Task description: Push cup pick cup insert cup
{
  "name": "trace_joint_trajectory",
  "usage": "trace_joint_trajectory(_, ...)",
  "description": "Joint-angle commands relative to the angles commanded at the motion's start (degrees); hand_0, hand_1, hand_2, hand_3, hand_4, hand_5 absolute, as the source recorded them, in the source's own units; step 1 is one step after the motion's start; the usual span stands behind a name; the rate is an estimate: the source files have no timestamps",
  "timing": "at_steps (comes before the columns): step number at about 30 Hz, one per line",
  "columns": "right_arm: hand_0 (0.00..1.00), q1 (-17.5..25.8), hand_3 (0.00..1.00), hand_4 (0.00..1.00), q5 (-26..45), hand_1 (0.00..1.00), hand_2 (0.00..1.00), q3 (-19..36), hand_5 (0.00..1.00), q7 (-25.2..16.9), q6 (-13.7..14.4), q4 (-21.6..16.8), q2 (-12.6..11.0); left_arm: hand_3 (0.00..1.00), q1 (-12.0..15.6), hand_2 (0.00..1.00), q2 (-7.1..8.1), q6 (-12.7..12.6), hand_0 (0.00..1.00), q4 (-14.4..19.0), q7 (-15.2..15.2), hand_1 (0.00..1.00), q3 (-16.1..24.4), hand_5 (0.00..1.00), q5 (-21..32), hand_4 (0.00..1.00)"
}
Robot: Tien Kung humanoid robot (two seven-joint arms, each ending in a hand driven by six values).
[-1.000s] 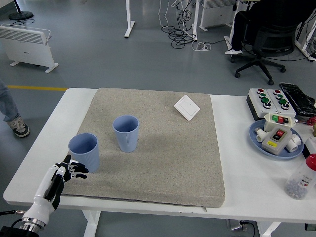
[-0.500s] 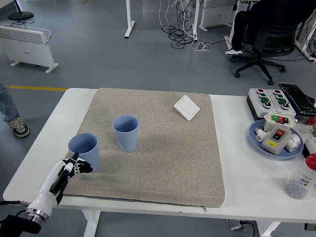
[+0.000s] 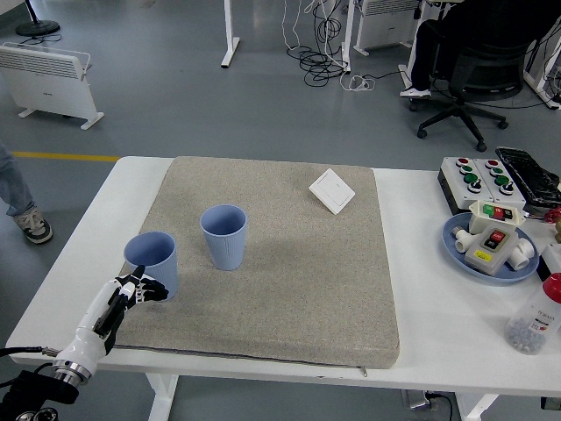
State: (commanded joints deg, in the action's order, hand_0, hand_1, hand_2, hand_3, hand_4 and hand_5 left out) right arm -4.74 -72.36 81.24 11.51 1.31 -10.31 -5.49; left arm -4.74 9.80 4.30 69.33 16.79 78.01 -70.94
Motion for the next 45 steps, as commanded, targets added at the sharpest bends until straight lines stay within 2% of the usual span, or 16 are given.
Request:
trace_joint_trajectory(5, 0.695, -0.1, 0.546, 0.107, -0.2, 0.591, 0.610, -0.1, 0.430, 0.0, 0.0, 0.0, 0.1, 0.426, -1.6, 0.491, 0.46, 0.1, 0.612, -1.3, 0.2, 0.538, -0.7, 0.998, 0.6, 0.585)
trace_joint_trajectory(17, 0.696, 0.0, 0.546, 0.107, -0.1, 0.591, 0.609, -0.3, 0.430, 0.1, -0.1, 0.0, 0.1, 0.427, -4.1, 0.490, 0.33, 0.5, 0.617, -4.9, 0.4, 0.541, -2.0, 0.998, 1.6, 0.585)
trace_joint_trajectory(22, 0.696, 0.1, 0.545, 0.108, -0.1, 0.590, 0.609, -0.5, 0.430, 0.1, -0.1, 0.0, 0.1, 0.426, -7.0, 0.490, -0.51, 0.2, 0.616, -8.0, 1.0, 0.540, -2.6, 0.998, 1.1, 0.585)
trace_joint_trajectory(27, 0.696, 0.0, 0.546, 0.108, 0.0, 0.590, 0.609, -0.7, 0.429, 0.1, -0.2, 0.0, 0.1, 0.426, -9.5, 0.490, -0.17, 0.0, 0.617, -10.1, 1.3, 0.540, -3.6, 0.998, 0.9, 0.585)
trace_joint_trajectory(31, 0.696, 0.0, 0.546, 0.108, 0.0, 0.590, 0.609, -0.8, 0.429, 0.1, -0.2, 0.0, 0.1, 0.426, -10.3, 0.490, -0.04, 0.0, 0.617, -10.8, 1.4, 0.540, -4.1, 0.998, 0.9, 0.585)
trace_joint_trajectory(33, 0.696, 0.0, 0.545, 0.108, 0.1, 0.590, 0.609, -1.0, 0.429, 0.2, -0.2, 0.0, 0.1, 0.425, -12.4, 0.489, -0.05, -0.2, 0.617, -13.1, 1.9, 0.539, -4.8, 0.998, 1.0, 0.581)
trace_joint_trajectory(40, 0.696, 0.1, 0.545, 0.108, 0.2, 0.590, 0.608, -1.2, 0.430, 0.2, -0.2, 0.0, 0.1, 0.425, -14.4, 0.488, -0.27, -0.3, 0.614, -15.6, 2.4, 0.538, -5.4, 0.998, 1.3, 0.581)
trace_joint_trajectory(45, 0.696, 0.2, 0.546, 0.108, 0.2, 0.590, 0.609, -1.3, 0.429, 0.2, -0.2, 0.0, 0.2, 0.424, -16.8, 0.488, -0.48, -0.5, 0.614, -18.1, 3.0, 0.538, -7.0, 0.998, 1.8, 0.582)
